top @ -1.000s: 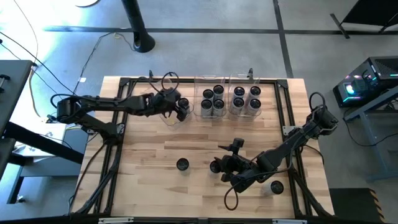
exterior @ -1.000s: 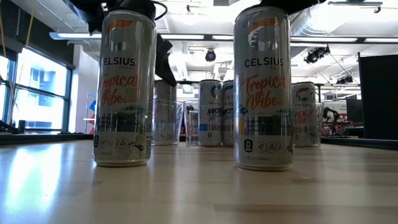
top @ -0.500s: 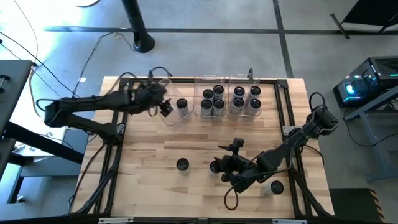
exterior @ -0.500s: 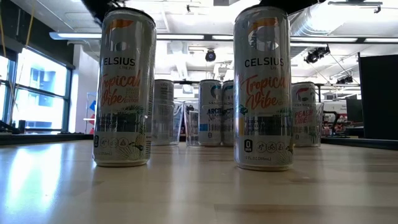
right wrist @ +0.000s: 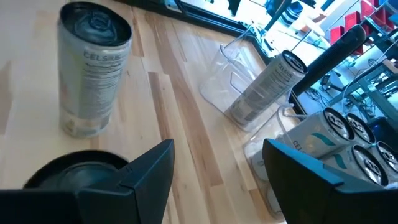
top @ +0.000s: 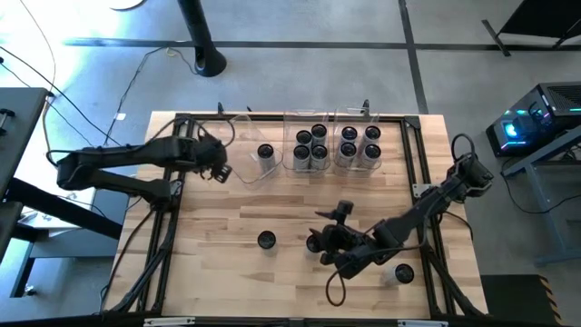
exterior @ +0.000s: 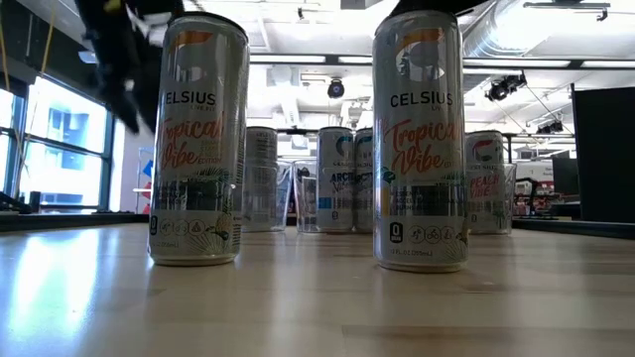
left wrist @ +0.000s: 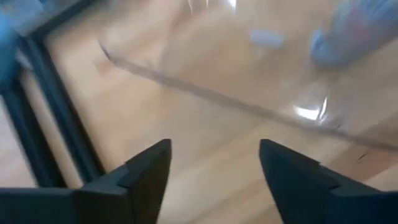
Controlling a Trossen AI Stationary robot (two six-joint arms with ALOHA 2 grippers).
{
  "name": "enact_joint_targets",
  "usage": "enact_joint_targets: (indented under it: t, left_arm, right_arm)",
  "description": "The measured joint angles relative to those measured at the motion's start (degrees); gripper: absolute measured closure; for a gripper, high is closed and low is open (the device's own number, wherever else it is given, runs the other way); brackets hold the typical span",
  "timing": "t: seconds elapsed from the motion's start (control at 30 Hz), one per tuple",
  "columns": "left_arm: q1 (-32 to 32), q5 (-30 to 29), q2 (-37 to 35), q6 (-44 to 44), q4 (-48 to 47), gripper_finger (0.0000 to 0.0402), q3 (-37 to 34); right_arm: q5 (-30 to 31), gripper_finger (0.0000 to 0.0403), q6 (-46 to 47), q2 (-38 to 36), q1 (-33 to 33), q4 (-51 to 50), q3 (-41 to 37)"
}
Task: Sort soda cans
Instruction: Adjust the left transparent bin on the table, then put the top left white-yellow soda can into the left transparent bin
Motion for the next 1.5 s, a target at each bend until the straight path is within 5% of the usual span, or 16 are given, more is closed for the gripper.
enact_joint_targets:
  t: [0.2,0.57,1.03,1.3,1.5]
  left_arm:
    - [7.88,2.07,3.74,0.7,5.16,0.0253,-9.1]
    - [22.09,2.8,11.07,13.76,35.38,0.0359,-14.38]
    - [30.19,11.31,24.36,27.52,66.4,0.0394,-14.36]
    - [30.52,12.4,26.12,28.87,70.21,0.0394,-14.36]
    - [30.5,6.75,20.33,30.48,64.2,0.0394,-14.36]
  right_arm:
    - [-0.1,0.0165,-1.94,0.0,-0.03,0.06,0.0]
    - [-0.69,0.0165,-3.08,0.0,-0.78,0.41,0.0]
    - [-0.7,0.0165,-1.19,0.0,-0.78,0.85,0.0]
    - [-0.7,0.0165,-0.99,0.0,-0.78,1.66,0.0]
    - [0.1,0.0165,-0.72,0.0,-0.78,2.16,0.0]
